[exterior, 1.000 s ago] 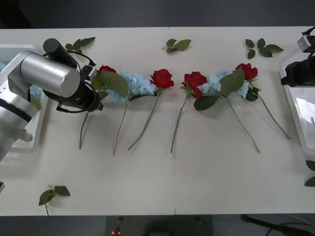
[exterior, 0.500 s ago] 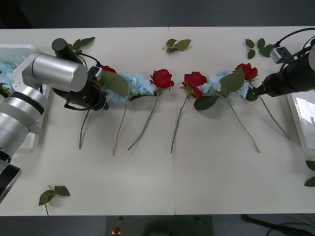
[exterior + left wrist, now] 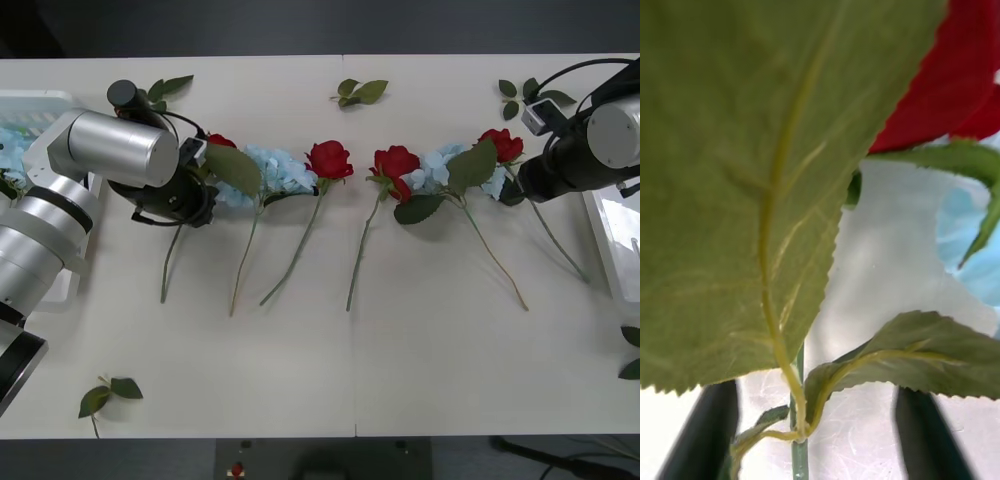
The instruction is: Put the red flowers into the right box and the blue flowers into the left box
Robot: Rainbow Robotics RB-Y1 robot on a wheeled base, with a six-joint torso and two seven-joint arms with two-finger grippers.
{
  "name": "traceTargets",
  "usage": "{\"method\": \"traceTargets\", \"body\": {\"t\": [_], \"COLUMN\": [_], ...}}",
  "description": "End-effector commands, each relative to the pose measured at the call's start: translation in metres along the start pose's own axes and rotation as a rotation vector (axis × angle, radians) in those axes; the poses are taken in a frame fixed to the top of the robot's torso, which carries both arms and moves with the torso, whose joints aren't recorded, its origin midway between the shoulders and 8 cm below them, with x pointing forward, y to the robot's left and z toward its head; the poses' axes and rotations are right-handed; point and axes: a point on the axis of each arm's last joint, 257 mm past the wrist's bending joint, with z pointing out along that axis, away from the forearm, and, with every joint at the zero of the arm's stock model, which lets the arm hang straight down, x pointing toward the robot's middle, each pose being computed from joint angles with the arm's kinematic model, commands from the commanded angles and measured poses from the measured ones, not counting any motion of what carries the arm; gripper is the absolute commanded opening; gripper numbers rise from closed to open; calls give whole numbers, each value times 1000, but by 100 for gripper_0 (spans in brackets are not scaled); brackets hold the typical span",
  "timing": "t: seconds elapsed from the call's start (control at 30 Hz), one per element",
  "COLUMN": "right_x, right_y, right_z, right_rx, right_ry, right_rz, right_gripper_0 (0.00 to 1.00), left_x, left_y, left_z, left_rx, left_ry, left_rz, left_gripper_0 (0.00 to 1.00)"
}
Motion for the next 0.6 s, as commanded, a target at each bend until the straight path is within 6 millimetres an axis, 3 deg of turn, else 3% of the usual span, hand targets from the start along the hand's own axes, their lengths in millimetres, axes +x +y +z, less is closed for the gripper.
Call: {"method": "traceTargets", "body": {"t": [0.03, 0.13, 0.4, 0.6], "right_x": [-18, -16, -14, -16], "right_y": [-2, -2, 8, 11], "right_z": [-7, 0, 17, 28], "right_rx": [33, 49, 36, 37], "right_ry": [-36, -37, -41, -59], "right_rz": [-19, -26, -1, 18], "right_gripper_0": [100, 100, 100, 100], "left_x": [-22, -23, -31, -43], "left_y": [11, 13, 16, 28], "left_z": [-12, -10, -17, -37], "left_rx": [-18, -21, -21, 0], "left_ry": [-45, -50, -65, -100], "left_rz": [39, 41, 52, 17], "left_gripper_0": [16, 0, 0, 0]}}
